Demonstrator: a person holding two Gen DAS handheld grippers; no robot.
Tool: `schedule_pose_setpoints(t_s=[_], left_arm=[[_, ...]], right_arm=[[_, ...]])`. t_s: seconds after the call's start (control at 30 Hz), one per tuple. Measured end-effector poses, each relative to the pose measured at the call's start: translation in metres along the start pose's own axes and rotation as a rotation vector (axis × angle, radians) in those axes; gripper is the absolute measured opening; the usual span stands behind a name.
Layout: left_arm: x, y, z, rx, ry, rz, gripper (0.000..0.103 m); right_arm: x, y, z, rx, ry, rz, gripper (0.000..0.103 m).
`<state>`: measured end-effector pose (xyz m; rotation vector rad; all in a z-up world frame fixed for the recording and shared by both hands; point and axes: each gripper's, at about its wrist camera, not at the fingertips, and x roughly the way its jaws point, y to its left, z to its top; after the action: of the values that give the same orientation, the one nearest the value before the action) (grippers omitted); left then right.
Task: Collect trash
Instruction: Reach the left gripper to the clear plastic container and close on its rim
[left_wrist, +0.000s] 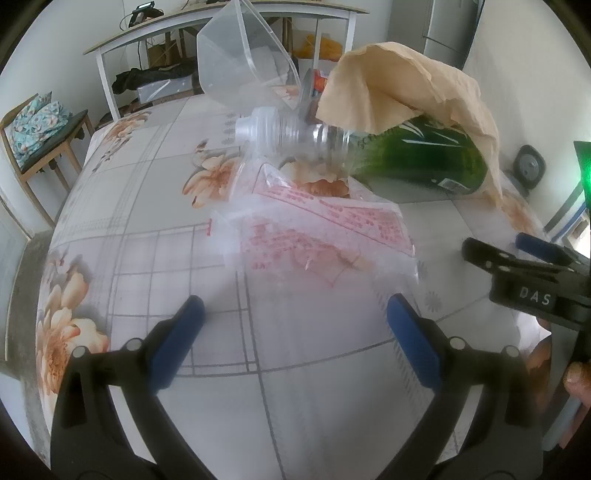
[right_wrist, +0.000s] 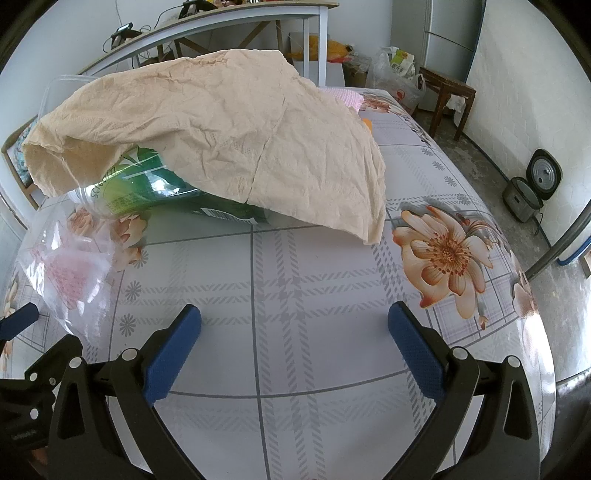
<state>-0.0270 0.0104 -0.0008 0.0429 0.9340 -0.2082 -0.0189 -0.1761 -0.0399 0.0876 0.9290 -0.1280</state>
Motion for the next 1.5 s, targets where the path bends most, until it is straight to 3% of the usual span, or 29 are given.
schedule_pose_setpoints(t_s=[0.37,0.63,0.87,1.1,1.5], left_arm=[[-0.003,-0.010,-0.007,0.034,0.009,0.053,0.095],[-0.043,0.008,-0.012,0.049,-0.053,0.097,0.095],[-0.074,0.024,0.027,-0.013,-0.150,0.094,0.095],[-0.076,0.019,0.072,-0.017,-0.214,0.111,0.095],[-0.044,0.025,0.137,-0.104,-0.193,0.067,0.095]], right_arm=[[0.000,0.000,0.000,0.000,0.001,0.001,0.098],[-0.001,0.001,-0.001,0.000,0.000,0.001,0.098],[-0.001,0.001,-0.001,0.001,0.000,0.001,0.098],[-0.001,0.002,-0.001,0.001,0.000,0.001,0.098],[-0.001,0.001,-0.001,0.001,0.000,0.001,0.098]])
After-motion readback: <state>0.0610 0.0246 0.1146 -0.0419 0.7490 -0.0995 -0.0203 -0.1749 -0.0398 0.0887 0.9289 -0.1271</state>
